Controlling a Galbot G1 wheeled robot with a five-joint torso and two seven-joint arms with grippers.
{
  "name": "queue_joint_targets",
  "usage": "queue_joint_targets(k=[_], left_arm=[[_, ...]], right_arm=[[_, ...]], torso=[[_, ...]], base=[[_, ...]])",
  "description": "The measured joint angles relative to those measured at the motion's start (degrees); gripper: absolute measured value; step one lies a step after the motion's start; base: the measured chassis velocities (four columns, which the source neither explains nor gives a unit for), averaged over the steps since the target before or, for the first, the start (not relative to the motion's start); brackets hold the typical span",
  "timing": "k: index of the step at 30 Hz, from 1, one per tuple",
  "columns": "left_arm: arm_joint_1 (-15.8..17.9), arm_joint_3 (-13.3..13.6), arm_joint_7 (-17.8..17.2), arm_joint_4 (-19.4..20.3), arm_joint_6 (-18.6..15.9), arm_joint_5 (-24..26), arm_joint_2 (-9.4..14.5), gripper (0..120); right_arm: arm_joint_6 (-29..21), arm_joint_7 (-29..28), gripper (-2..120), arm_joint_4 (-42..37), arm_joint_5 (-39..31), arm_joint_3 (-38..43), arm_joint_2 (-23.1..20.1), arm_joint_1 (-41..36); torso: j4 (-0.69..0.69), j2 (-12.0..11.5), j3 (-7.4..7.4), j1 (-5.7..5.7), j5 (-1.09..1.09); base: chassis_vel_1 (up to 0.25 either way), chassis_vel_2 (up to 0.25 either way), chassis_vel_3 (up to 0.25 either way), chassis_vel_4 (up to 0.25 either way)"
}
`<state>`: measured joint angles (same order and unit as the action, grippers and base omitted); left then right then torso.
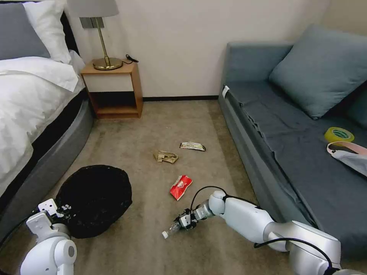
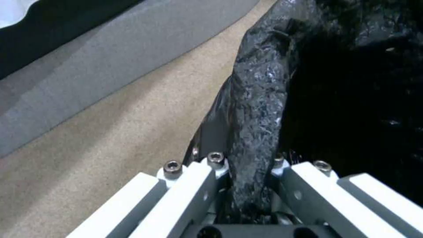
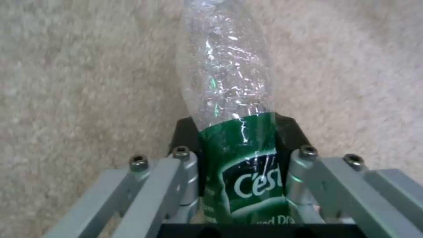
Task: Pick up the trash bin, then pick up the garbage on the floor and place it into the trash bin.
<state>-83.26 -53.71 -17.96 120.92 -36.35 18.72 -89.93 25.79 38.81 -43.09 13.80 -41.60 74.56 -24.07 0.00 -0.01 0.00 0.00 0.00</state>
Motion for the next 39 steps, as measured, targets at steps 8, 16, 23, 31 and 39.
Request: queue_joint_targets(k=[8, 16, 23, 31, 39], left_arm=[[0.0, 0.1, 0.0, 0.1, 0.0, 0.0, 0.0, 1], [0.0, 0.4, 0.0, 0.1, -0.1, -0.1, 0.0, 1], [-0.3, 0.9, 0.0, 0.0, -0.2, -0.1, 0.0, 1], [-1.1, 1.6, 0.0, 0.6, -0.2, 0.0, 0.3, 1], [-1.3, 2.3, 0.1, 1.1, -0.3, -0.5, -0.2, 1]], right_arm=[[-0.7, 0.2, 22, -3.7, -2.4, 1.2, -2.2, 0.2], [-2.0, 0.3, 22, -8.0, -6.4, 2.8, -5.6, 0.5], [-4.5, 0.2, 22, -14.8, -12.1, 5.8, -12.4, 0.7], [-10.1, -2.9, 22, -32.6, -22.8, 10.9, -20.7, -1.1], [-17.2, -16.6, 22, -48.8, -36.3, 10.1, -21.3, 0.4]], torso=[[0.0, 0.0, 0.0, 0.0, 0.01], [0.01, 0.0, 0.0, 0.0, 0.01], [-0.01, 0.0, 0.0, 0.0, 0.01], [-0.01, 0.0, 0.0, 0.0, 0.0], [0.0, 0.0, 0.0, 0.0, -0.01]], base=[[0.0, 0.0, 0.0, 0.0], [0.0, 0.0, 0.0, 0.0], [0.0, 0.0, 0.0, 0.0], [0.0, 0.0, 0.0, 0.0], [0.0, 0.0, 0.0, 0.0]])
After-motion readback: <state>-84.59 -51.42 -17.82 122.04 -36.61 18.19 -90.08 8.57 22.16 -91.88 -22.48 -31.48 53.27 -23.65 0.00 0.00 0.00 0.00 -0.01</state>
